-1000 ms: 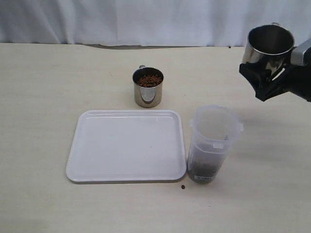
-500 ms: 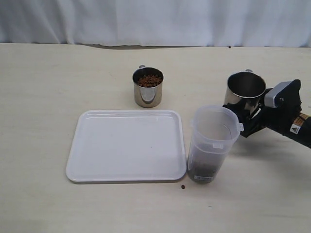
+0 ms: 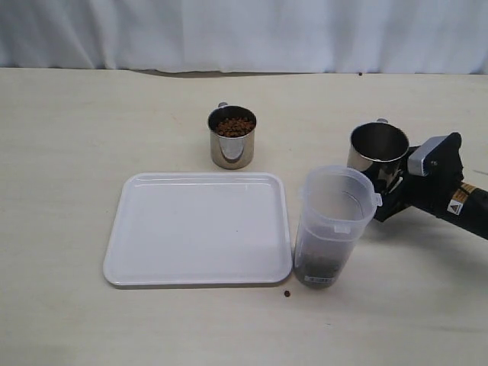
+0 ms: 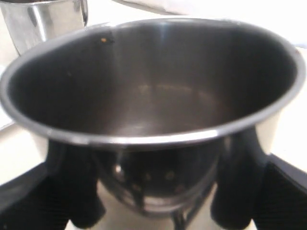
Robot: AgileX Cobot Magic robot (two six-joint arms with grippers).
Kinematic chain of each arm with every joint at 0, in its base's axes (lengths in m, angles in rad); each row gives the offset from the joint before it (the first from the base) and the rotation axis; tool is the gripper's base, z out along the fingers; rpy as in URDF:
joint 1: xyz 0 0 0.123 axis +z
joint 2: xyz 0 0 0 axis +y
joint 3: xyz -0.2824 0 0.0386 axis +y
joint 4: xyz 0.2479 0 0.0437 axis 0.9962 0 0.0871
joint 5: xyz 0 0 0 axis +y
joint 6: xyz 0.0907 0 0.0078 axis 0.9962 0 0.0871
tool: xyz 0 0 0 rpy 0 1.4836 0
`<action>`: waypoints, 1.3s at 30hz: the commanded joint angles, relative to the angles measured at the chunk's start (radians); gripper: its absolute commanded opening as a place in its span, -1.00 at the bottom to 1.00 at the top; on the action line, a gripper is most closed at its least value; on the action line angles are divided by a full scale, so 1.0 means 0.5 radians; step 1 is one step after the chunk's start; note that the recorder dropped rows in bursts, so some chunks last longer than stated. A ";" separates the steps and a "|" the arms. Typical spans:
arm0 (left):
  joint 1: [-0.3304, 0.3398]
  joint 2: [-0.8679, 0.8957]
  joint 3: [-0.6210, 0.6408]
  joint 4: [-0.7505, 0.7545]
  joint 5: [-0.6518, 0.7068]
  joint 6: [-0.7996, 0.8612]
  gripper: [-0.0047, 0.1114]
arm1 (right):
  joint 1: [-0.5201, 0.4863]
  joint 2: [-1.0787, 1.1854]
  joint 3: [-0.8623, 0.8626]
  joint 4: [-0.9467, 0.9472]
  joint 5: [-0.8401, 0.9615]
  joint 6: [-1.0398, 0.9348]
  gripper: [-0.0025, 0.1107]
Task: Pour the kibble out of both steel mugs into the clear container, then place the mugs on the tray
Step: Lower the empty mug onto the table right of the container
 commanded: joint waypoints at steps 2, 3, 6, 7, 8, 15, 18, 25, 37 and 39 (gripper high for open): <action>0.009 -0.007 0.005 -0.001 -0.032 0.007 -0.92 | 0.001 0.014 0.013 -0.088 -0.047 -0.034 -0.87; 0.009 -0.007 0.005 -0.001 -0.032 0.007 -0.92 | 0.001 0.031 0.013 -0.053 -0.047 -0.034 -0.87; 0.009 -0.007 0.005 -0.001 -0.032 0.007 -0.92 | 0.001 0.104 0.013 0.131 -0.047 -0.039 -0.87; 0.009 -0.007 0.005 -0.001 -0.032 0.007 -0.92 | -0.003 0.127 0.023 0.156 -0.047 -0.067 -0.87; 0.009 -0.007 0.005 -0.001 -0.032 0.007 -0.92 | -0.008 0.144 0.031 0.163 -0.047 -0.114 -0.87; 0.009 -0.007 0.005 -0.001 -0.032 0.007 -0.92 | -0.008 0.158 0.045 0.133 -0.047 -0.168 -0.87; 0.009 -0.007 0.005 -0.001 -0.032 0.007 -0.92 | -0.008 0.158 0.045 0.234 -0.047 -0.168 -0.87; 0.009 -0.007 0.005 -0.005 -0.032 0.007 -0.92 | -0.008 0.158 0.042 0.237 -0.047 -0.126 -0.48; 0.009 -0.007 0.005 -0.005 -0.032 0.007 -0.92 | -0.008 0.151 0.046 -0.021 -0.047 -0.099 0.90; 0.009 -0.007 0.005 -0.005 -0.032 0.007 -0.92 | -0.008 0.126 0.085 -0.037 -0.047 -0.099 0.90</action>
